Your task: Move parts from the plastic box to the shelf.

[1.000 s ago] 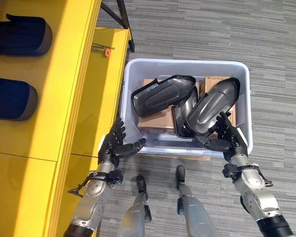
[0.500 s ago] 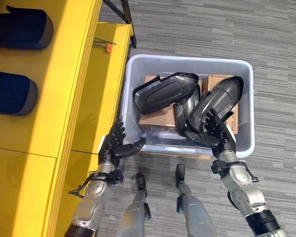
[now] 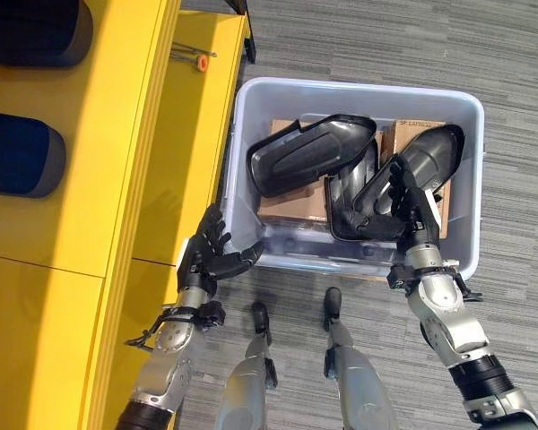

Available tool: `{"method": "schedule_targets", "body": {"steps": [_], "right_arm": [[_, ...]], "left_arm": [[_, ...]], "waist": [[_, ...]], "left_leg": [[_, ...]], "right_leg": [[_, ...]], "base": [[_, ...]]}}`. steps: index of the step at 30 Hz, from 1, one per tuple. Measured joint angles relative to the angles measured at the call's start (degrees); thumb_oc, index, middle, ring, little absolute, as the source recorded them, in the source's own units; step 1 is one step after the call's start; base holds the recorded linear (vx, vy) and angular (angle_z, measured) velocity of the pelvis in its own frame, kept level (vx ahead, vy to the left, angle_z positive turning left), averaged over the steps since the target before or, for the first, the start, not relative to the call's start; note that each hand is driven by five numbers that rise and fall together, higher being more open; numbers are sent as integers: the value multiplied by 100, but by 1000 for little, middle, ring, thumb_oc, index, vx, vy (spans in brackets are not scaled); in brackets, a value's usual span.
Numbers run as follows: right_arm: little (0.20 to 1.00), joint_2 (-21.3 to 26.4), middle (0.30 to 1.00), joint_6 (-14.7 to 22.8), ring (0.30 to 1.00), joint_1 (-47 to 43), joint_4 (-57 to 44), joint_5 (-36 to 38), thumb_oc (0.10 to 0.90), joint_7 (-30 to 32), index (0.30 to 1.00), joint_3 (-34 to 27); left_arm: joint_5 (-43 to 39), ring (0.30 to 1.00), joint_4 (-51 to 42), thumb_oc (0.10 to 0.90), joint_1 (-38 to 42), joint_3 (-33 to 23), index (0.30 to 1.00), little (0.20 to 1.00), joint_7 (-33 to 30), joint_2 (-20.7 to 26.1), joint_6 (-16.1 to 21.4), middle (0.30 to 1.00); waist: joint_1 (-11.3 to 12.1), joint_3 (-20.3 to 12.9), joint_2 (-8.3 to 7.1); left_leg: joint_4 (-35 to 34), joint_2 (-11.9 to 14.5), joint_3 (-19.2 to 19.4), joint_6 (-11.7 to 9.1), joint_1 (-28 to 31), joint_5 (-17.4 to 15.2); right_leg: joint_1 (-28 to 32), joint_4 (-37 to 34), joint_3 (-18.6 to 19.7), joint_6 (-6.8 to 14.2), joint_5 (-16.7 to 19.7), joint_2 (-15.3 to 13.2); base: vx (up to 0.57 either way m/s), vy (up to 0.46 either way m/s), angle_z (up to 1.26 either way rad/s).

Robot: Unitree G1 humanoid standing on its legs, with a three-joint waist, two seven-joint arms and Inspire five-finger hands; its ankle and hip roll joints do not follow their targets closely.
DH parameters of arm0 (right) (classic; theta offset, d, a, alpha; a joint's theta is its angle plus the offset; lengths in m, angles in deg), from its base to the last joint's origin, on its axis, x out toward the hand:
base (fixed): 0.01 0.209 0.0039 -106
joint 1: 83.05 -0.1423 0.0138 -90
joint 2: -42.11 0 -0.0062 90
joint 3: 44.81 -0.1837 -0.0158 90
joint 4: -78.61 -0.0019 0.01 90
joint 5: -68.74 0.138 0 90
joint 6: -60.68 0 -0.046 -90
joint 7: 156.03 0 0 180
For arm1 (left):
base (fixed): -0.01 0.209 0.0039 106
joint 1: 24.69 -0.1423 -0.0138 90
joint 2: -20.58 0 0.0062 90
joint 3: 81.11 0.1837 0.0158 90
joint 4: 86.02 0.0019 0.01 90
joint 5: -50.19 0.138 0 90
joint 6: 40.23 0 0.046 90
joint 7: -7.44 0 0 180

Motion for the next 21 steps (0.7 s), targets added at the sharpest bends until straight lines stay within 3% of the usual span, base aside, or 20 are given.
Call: {"method": "schedule_targets", "body": {"steps": [17, 21], "right_arm": [[1000, 28, 1000, -127, 1000, -219, 292, -629, 900, 275, 1000, -25], [1000, -16, 1000, -172, 1000, -340, 506, -1056, 900, 366, 1000, -24]], "left_arm": [[-13, 1000, -119, 900, 165, -37, 1000, 1000, -227, 46, 124, 1000], [-13, 1000, -119, 900, 176, -20, 1000, 1000, -237, 45, 138, 1000]], "waist": [[15, 197, 136], [18, 203, 150]], "left_leg": [[1, -9, -8, 9, -117, 19], [1, -14, -14, 15, -224, 39]], "right_leg": [[-116, 1, -14, -13, 12, -9], [-224, 2, -15, -26, 31, -12]], "base": [[0, 0, 0], [0, 0, 0]]}}
